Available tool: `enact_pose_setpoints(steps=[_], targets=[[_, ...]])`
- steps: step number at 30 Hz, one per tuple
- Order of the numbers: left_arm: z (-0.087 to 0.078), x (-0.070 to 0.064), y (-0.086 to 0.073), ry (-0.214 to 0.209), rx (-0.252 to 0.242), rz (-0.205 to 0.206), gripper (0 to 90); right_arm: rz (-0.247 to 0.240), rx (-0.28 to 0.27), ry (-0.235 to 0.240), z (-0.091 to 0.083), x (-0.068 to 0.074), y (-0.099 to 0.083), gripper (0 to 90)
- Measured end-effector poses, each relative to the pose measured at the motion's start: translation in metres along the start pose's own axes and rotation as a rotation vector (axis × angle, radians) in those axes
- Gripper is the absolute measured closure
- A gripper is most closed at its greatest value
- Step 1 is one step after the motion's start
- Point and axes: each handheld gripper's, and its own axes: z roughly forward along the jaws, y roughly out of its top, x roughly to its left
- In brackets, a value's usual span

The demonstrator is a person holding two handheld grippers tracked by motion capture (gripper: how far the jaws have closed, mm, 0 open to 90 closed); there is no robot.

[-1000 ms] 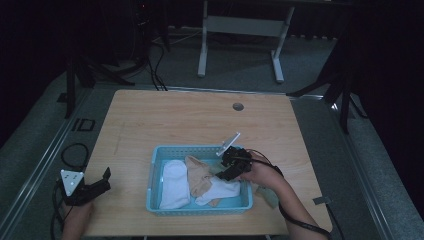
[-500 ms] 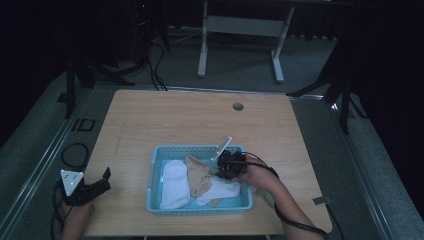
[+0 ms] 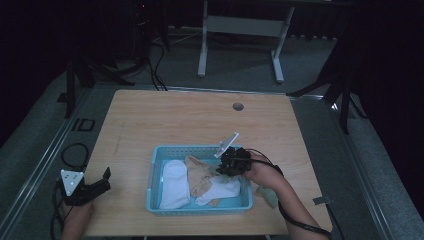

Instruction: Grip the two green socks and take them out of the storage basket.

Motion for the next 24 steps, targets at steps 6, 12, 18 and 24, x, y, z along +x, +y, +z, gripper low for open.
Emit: enact_pose_setpoints(steps=[6,12,18,24], targets=[[0.000,0.000,0.000,0.000,0.002,0.000,0.4,-0.004,-0.058,-0.015,-0.021,0.002,0.004,85.0],[0.000,0.000,0.000,0.000,0.002,0.000,0.4,-0.008,-0.122,-0.029,-0.044,0.002,0.004,85.1],[0.000,0.000,0.000,0.000,0.003,0.001,0.4,0.005,-0.169,-0.050,-0.064,0.001,0.001,85.1],[0.000,0.000,0.000,0.001,0.002,0.000,0.4,0.035,-0.232,-0.103,-0.092,-0.006,-0.008,85.1]])
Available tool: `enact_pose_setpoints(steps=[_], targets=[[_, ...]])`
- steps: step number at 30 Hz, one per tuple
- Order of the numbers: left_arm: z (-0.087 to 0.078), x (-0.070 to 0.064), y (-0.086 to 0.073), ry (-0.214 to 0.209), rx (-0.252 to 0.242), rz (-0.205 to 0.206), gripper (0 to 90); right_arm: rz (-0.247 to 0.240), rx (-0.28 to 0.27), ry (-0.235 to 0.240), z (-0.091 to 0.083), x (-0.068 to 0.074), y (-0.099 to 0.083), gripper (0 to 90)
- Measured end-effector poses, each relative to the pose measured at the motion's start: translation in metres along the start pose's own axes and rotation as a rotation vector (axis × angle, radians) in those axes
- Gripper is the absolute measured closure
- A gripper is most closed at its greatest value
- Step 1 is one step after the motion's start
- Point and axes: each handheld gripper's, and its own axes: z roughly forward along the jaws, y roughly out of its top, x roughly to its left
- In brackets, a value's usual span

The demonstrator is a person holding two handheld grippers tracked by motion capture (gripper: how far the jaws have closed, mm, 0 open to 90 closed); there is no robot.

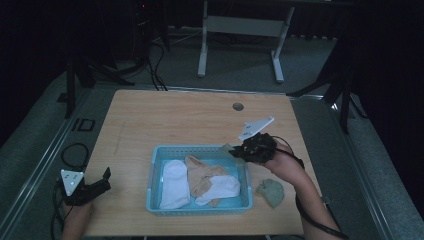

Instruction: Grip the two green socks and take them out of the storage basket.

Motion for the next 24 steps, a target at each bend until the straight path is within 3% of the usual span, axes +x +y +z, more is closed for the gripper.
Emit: enact_pose_setpoints(steps=[11,17,24], targets=[[0.000,0.000,0.000,0.002,0.002,0.001,0.4,0.067,-0.043,-0.101,-0.035,-0.021,-0.025,85.0],[0.000,0.000,0.000,0.003,0.000,0.002,0.3,0.112,-0.035,-0.156,-0.042,-0.034,-0.048,85.0],[0.000,-0.001,0.000,0.005,0.002,0.003,0.4,0.188,0.001,-0.175,-0.038,-0.050,-0.078,85.0]])
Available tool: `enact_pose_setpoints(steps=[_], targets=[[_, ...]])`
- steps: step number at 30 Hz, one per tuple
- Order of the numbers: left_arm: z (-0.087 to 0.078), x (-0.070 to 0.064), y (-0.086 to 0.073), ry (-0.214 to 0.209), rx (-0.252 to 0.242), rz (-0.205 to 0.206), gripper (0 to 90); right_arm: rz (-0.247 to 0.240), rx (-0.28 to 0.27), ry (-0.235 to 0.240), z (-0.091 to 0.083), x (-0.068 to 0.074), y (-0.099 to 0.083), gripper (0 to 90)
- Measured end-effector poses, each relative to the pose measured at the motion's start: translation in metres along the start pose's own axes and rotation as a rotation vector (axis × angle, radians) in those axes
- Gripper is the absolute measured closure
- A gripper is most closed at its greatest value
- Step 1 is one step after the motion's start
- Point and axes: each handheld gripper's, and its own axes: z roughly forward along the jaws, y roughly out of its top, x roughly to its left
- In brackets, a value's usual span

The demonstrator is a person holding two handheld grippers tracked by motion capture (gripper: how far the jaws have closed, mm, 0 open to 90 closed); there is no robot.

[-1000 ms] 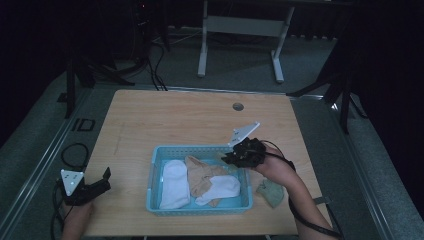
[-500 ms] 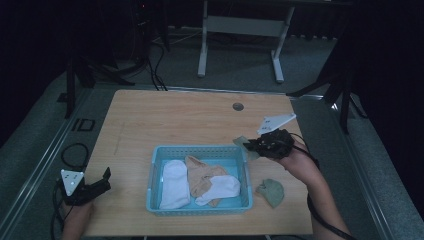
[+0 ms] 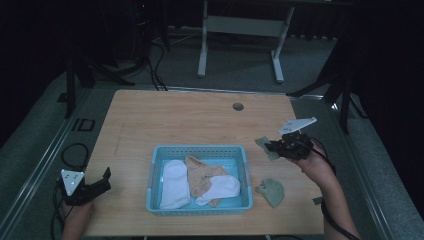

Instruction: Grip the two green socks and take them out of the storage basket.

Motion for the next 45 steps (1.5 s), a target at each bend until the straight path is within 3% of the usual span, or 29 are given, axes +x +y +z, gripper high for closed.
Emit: enact_pose_setpoints(steps=[5,13,20,31,32,33,38,45], targets=[[0.000,0.000,0.000,0.000,0.000,0.000,0.4,0.029,0.037,-0.016,0.014,-0.008,-0.017,84.8],[0.000,0.000,0.000,0.000,-0.001,0.000,0.4,0.102,0.065,0.014,0.044,-0.019,-0.043,84.8],[0.000,0.000,0.000,0.002,-0.002,0.002,0.4,0.142,0.073,0.019,0.064,-0.021,-0.055,84.8],[0.000,0.000,0.000,0.002,-0.002,0.000,0.4,0.180,0.133,0.065,0.096,-0.018,-0.076,81.1],[0.000,0.000,0.000,0.002,-0.002,0.000,0.4,0.180,0.133,0.065,0.096,-0.018,-0.076,81.1],[0.000,0.000,0.000,0.002,-0.002,-0.001,0.4,0.186,0.128,0.075,0.097,-0.017,-0.077,73.5],[0.000,0.000,0.000,0.001,-0.002,0.000,0.4,0.196,0.085,0.056,0.084,-0.017,-0.075,60.1],[0.000,0.000,0.000,0.002,-0.001,0.001,0.4,0.207,0.055,0.019,0.064,-0.019,-0.084,50.5]])
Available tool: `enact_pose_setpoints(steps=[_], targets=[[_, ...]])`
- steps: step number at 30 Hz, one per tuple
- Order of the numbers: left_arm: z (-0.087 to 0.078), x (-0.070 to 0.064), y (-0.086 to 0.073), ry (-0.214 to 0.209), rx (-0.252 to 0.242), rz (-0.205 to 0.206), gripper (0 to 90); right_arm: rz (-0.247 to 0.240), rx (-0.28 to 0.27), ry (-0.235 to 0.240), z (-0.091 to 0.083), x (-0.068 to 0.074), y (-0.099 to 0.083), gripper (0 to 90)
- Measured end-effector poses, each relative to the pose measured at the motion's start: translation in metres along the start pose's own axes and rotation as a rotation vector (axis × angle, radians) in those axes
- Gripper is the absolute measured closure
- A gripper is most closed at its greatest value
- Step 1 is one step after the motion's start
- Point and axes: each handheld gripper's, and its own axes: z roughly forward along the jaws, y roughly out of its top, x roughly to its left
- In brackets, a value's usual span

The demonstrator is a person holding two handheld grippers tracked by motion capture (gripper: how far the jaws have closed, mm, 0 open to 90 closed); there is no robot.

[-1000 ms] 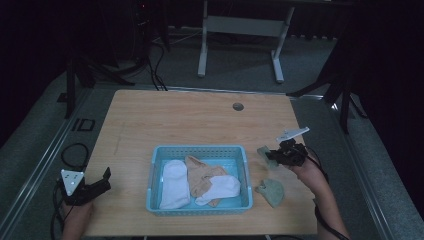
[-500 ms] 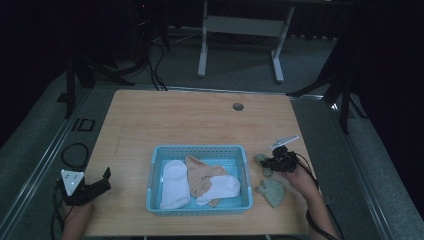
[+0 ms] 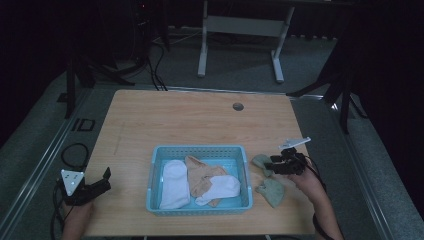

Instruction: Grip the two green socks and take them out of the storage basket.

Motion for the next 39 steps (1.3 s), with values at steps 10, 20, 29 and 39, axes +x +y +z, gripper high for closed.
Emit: enact_pose_setpoints(steps=[10,20,29,39], targets=[[0.000,0.000,0.000,0.004,0.001,0.002,0.4,0.055,-0.059,-0.011,-0.018,-0.014,-0.024,38.9],[0.000,0.000,0.000,0.004,0.002,0.004,0.4,0.115,-0.122,-0.045,-0.029,-0.024,-0.047,15.9],[0.000,-0.001,0.000,0.004,0.003,0.005,0.4,0.184,-0.178,-0.133,-0.027,-0.033,-0.069,12.5],[0.000,-0.001,0.000,0.001,0.004,0.009,0.4,0.217,-0.179,-0.144,-0.024,-0.038,-0.084,13.5]])
